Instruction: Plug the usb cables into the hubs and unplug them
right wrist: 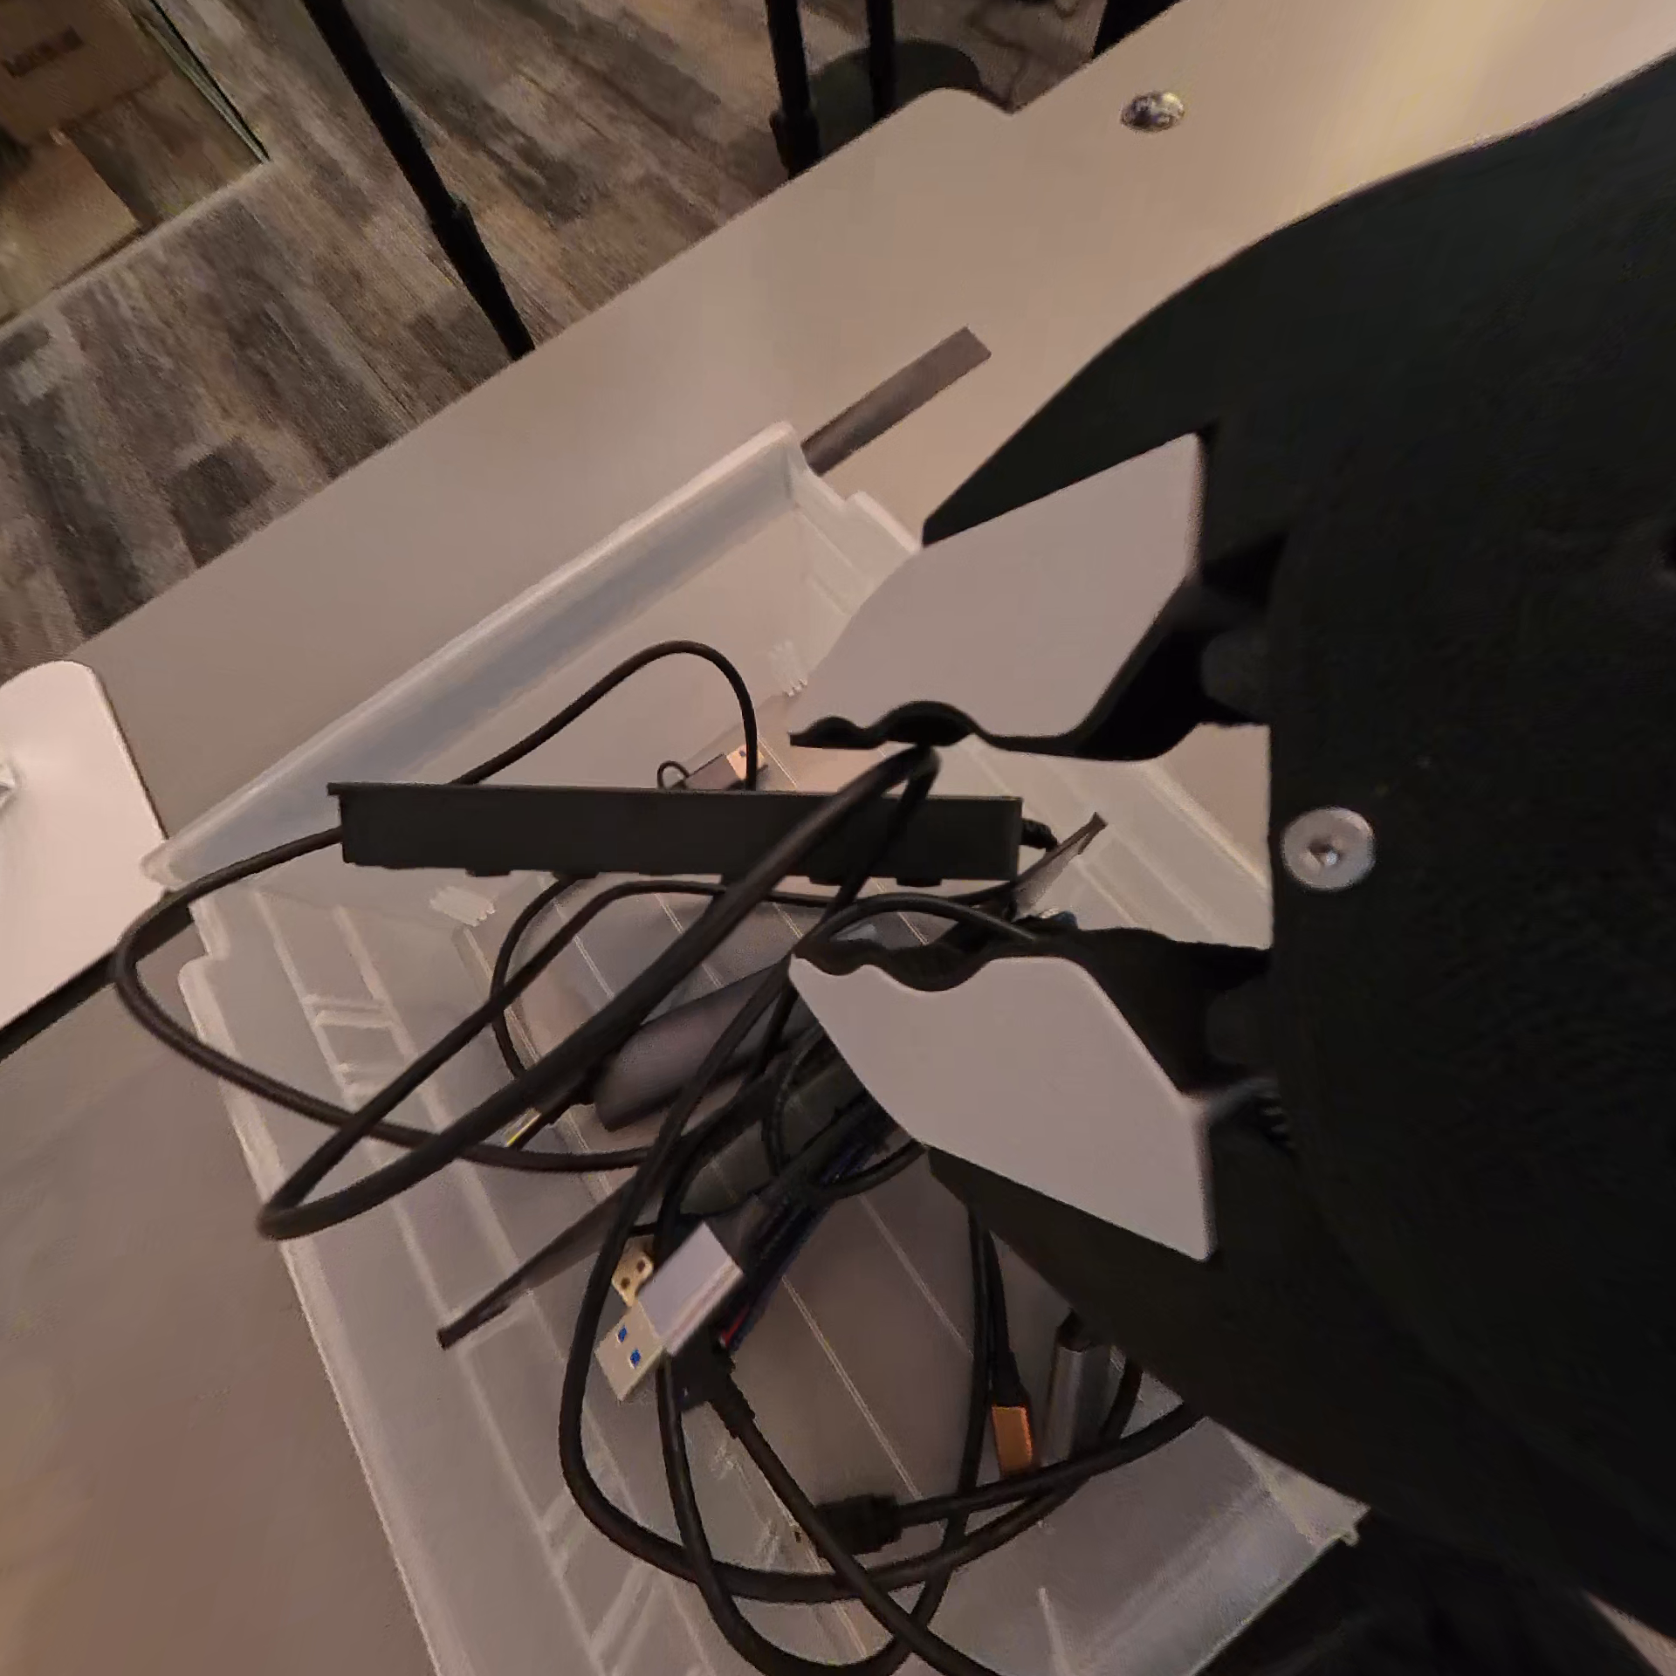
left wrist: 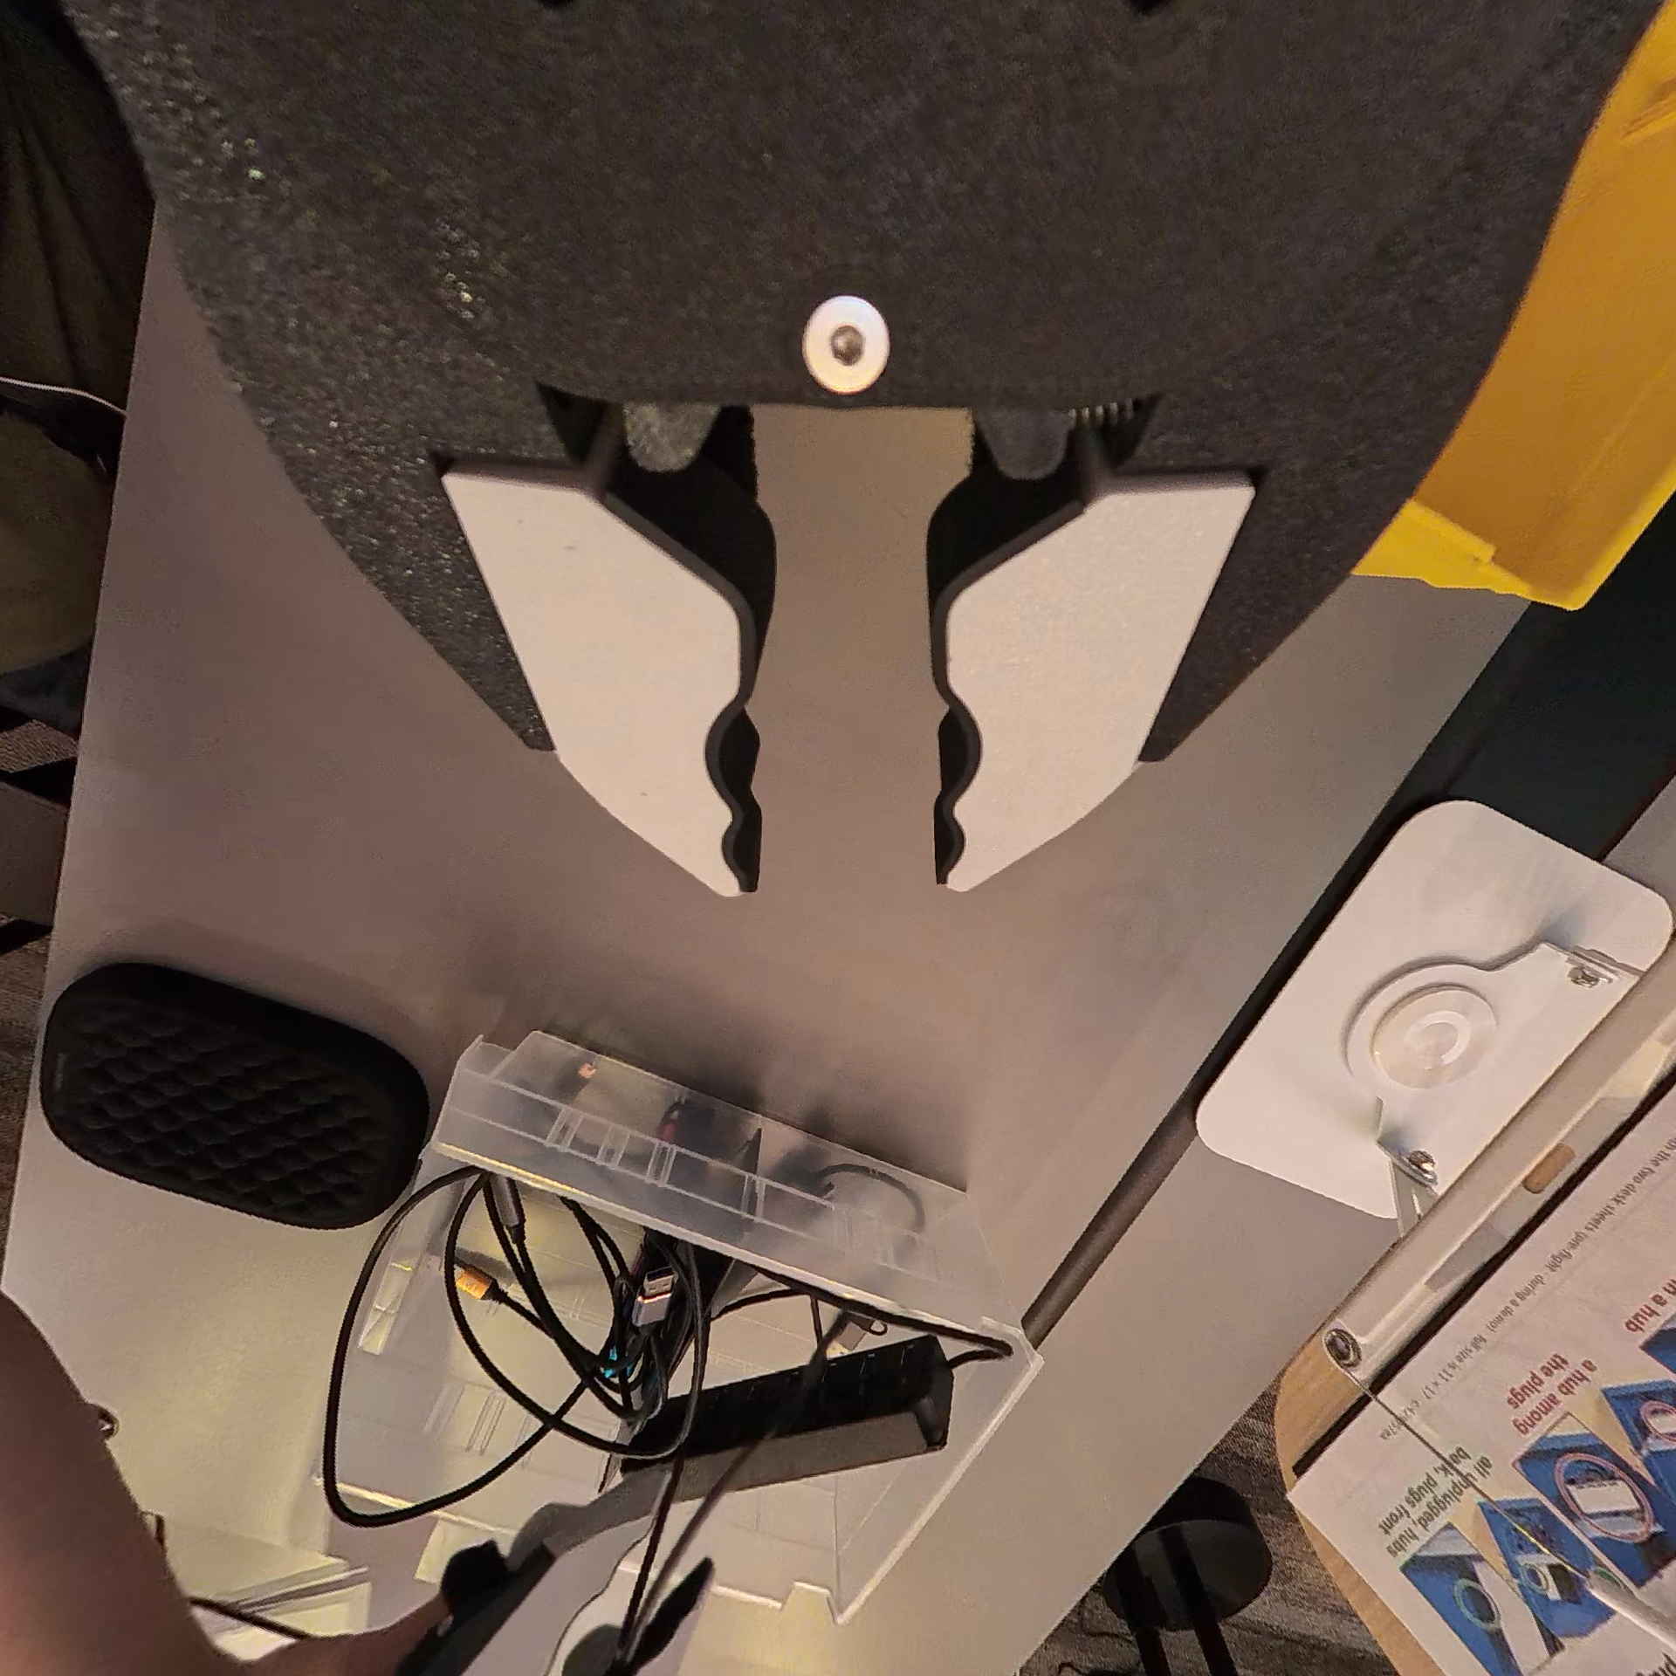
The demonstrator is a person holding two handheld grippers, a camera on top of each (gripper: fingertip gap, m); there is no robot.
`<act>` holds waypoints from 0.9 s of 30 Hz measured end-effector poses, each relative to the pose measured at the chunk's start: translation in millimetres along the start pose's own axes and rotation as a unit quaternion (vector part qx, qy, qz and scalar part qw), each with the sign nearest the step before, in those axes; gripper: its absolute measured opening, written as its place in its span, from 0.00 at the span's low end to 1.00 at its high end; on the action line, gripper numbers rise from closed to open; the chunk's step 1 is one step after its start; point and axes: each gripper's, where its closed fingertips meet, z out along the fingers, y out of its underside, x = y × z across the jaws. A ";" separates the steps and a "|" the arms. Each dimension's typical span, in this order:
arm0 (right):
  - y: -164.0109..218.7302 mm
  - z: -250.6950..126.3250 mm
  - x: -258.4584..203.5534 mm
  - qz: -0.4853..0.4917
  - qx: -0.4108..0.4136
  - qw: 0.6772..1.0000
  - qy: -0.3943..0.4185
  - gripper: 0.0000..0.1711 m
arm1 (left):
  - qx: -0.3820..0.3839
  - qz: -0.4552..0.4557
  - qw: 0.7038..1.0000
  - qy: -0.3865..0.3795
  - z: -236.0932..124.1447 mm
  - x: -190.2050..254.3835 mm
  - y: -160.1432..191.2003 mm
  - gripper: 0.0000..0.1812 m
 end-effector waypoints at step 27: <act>10.7 -50.5 18.5 0.167 0.015 0.986 0.020 0.23 | 0.015 -0.020 0.996 -0.081 -33.9 -34.0 6.6 0.20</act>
